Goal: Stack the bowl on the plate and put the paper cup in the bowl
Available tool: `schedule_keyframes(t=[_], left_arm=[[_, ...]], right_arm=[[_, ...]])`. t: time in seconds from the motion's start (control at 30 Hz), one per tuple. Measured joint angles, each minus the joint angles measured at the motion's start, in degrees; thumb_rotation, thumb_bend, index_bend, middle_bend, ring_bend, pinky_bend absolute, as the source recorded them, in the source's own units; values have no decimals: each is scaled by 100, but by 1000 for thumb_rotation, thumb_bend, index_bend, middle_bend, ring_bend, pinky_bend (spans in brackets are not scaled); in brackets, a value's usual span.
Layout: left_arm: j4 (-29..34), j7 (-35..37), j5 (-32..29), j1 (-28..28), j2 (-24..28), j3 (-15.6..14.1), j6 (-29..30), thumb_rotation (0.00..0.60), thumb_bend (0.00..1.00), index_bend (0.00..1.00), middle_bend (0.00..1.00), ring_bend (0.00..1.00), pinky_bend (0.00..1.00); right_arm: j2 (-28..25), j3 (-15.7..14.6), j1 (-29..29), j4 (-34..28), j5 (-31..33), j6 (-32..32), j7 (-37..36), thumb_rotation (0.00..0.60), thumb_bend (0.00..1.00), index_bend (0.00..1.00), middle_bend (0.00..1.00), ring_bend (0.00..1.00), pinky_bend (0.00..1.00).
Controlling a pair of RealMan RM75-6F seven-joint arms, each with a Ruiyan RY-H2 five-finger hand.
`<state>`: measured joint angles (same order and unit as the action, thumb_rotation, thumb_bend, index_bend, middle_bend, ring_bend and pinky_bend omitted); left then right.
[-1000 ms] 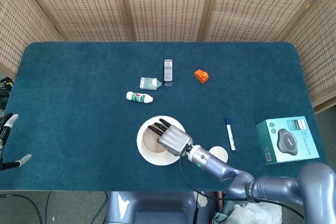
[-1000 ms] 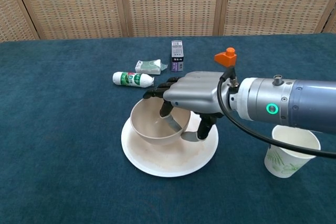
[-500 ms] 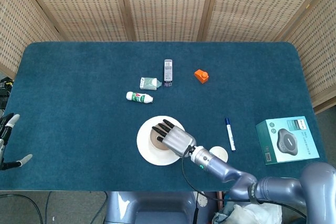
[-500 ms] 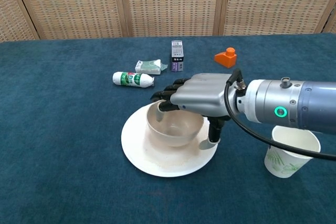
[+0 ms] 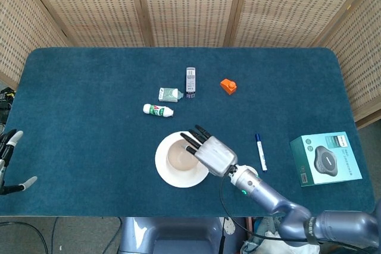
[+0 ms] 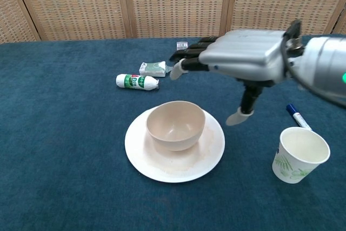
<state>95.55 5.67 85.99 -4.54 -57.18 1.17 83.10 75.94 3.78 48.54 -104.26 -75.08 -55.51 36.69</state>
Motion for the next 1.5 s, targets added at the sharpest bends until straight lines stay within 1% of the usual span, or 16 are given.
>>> schedule_keyframes(t=[0.07,0.17,0.3,0.4,0.53,0.67,0.83,1.03,1.27,1.5], left_arm=[[10,-29,52,18,-10,-20,46,600,0,0,0,0,0],[20,-66,88,34,-21,-35,85,600,0,0,0,0,0],[30,-111,140,56,-36,-52,142,600,0,0,0,0,0],[37,-165,175,65,-57,-66,166,600,0,0,0,0,0],[52,-233,212,64,-80,-83,169,600,0,0,0,0,0],[71,-293,214,67,-108,-89,175,600,0,0,0,0,0],[65,-287,172,68,-108,-74,174,600,0,0,0,0,0],[64,-293,136,54,-109,-64,136,600,0,0,0,0,0],[74,-304,114,49,-121,-56,126,600,0,0,0,0,0],[70,-274,152,79,-121,-65,197,600,0,0,0,0,0]], right_arm=[[-355,-125,-163,-185,-217,-135,-143,600,80,119,0,0,0],[-880,-427,-465,-364,-710,-363,-414,600,80,136,0,0,0],[-1366,-950,-946,-385,-1382,-687,-929,600,79,196,0,0,0],[-1518,-1221,-1230,-274,-1728,-887,-1300,600,80,234,0,0,0],[-1558,-1413,-1485,10,-2069,-1120,-1656,600,93,272,0,0,0],[-1380,-1475,-1650,448,-2229,-1240,-1986,600,106,320,0,0,0],[-1013,-1471,-1805,995,-2376,-1275,-2430,600,107,340,0,0,0],[-870,-1454,-1925,1235,-2469,-1329,-2619,600,111,375,0,0,0],[-798,-1455,-2026,1478,-2562,-1434,-2947,600,110,382,0,0,0],[-495,-1387,-2016,1821,-2676,-1320,-3187,600,127,395,0,0,0]])
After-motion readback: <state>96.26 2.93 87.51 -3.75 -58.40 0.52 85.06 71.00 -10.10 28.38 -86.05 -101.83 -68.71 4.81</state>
